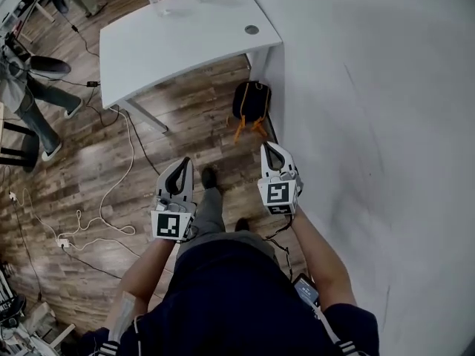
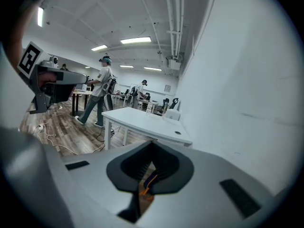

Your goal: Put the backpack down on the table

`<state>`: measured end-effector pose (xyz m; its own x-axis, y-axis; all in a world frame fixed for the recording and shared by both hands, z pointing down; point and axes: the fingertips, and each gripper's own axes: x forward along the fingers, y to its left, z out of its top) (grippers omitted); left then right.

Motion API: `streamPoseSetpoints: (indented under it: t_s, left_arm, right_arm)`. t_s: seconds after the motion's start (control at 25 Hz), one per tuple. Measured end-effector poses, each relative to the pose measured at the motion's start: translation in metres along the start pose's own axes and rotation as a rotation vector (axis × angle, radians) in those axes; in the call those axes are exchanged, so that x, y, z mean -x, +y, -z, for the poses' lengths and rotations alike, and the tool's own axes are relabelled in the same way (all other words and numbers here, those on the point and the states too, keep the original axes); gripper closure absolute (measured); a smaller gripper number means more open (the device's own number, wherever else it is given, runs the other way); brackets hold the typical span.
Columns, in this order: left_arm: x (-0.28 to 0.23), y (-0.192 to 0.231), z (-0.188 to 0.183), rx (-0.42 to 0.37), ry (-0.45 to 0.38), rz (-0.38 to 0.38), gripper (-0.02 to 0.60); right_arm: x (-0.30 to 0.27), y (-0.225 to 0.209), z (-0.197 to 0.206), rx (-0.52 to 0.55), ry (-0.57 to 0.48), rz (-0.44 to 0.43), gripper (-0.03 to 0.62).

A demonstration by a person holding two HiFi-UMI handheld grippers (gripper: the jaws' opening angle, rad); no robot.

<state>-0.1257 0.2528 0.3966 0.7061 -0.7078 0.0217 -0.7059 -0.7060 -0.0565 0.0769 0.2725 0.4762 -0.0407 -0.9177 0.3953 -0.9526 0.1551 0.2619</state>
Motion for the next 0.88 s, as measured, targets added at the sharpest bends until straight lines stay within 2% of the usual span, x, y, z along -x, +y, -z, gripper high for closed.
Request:
streamPoseSetpoints:
  t_s: [0.08,0.2,0.4,0.76,0.8,0.88]
  left_arm:
    - [-0.027,0.016,0.005,0.006,-0.004,0.022,0.578]
    - [-0.07,0.039,0.003,0.054,-0.021,0.068,0.578]
    - [-0.119,0.063,0.018,0.07,0.016,0.158,0.578]
    - [-0.184,0.08,0.068,0.056,0.07,0.172,0.578]
    - [-0.188,0.079,0.074,0.056,0.075,0.168,0.578]
    - [-0.196,0.078,0.084,0.063,0.088,0.16,0.578]
  right_arm:
    - [-0.031,-0.008,0.002,-0.021,0.018,0.025,0.592]
    - [-0.081,-0.022,0.0,-0.021,0.062,0.062,0.592]
    - [-0.152,-0.044,0.011,-0.017,0.128,0.102,0.592]
    - [-0.271,-0.087,0.101,-0.024,0.248,0.115,0.59]
    - [-0.281,-0.087,0.112,-0.02,0.262,0.104,0.578]
    - [-0.3,-0.089,0.129,-0.005,0.281,0.085,0.514]
